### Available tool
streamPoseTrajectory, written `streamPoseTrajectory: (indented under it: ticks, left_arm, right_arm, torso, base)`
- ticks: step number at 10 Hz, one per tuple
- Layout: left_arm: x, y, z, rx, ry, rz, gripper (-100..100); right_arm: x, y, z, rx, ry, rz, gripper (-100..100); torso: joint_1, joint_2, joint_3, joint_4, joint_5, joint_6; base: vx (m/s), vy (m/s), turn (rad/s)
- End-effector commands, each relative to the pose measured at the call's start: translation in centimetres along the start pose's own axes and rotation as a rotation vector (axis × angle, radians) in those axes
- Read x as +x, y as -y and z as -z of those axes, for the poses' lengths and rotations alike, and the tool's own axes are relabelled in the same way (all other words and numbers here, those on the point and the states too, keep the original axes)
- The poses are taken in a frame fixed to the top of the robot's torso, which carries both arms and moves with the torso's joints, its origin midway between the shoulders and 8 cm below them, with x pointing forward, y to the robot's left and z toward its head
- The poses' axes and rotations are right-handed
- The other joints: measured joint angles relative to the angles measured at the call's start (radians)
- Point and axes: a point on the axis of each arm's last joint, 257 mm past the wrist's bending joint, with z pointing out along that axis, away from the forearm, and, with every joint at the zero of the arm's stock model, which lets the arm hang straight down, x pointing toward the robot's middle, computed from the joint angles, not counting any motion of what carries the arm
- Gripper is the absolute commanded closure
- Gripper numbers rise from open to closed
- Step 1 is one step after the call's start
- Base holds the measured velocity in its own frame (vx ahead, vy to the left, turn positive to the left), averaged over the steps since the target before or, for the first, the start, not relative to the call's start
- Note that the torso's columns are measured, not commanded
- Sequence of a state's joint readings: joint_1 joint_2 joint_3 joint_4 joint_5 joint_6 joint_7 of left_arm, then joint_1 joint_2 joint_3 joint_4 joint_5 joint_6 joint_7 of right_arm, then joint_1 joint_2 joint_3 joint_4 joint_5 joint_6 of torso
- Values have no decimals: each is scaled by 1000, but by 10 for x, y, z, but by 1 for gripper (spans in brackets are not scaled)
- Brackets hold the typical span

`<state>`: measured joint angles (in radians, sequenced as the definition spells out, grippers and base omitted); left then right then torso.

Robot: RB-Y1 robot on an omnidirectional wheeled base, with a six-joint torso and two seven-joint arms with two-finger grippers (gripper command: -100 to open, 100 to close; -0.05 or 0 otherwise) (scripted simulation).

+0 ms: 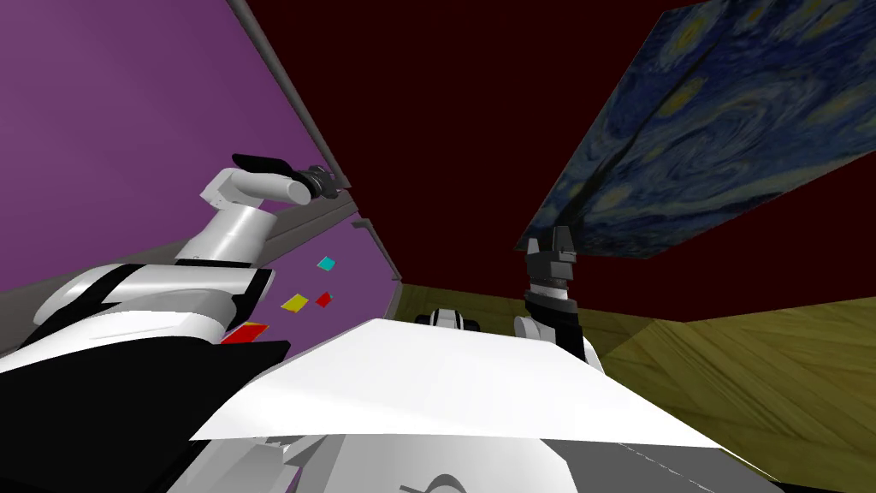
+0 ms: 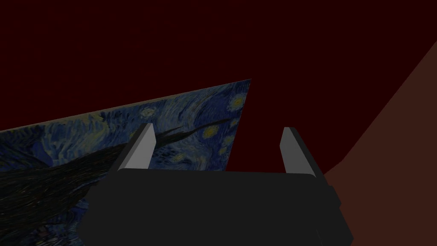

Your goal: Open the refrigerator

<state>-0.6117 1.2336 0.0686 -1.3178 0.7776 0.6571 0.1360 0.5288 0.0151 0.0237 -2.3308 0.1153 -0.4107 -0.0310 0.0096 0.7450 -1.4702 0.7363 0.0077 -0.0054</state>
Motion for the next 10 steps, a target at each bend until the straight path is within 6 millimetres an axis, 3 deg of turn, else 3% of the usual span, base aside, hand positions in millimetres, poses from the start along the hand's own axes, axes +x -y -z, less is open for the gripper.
streamPoseTrajectory:
  ticks: [1,2,3,6,7,9,10]
  left_arm:
    - [40,-15,3,-27,-70,-1,100]
    - [48,-9,5,-13,-84,-10,100]
    - [42,-1,3,2,-76,3,100]
    - [97,24,19,45,-184,-8,100]
    - [97,24,19,45,-184,-8,100]
    - [129,34,30,59,-250,-13,100]
    - [132,35,32,64,-256,-16,100]
  right_arm:
    - [0,0,0,0,0,0,0]
    - [0,0,0,0,0,0,0]
    - [0,0,0,0,0,0,0]
    - [0,0,0,0,0,0,0]
    - [0,0,0,0,0,-1,0]
    - [0,0,0,0,0,0,0]
    - [0,0,0,0,0,0,0]
  torso:
    - [0,-3,-1,-3,3,-5]
    - [4,-4,-2,-2,3,-6]
    - [5,-4,-2,-2,2,-2]
    - [-12,0,0,0,-5,5]
    - [-14,-1,-1,2,-7,3]
    - [-4,-4,-3,5,-7,2]
    - [-7,-1,-2,5,-7,3]
  base:
    - [108,-65,272]
    - [57,-34,101]
    - [19,-16,-9]
    - [-127,-131,-26]
    - [-126,-137,-18]
    - [-130,-97,-8]
    - [-110,-87,-26]
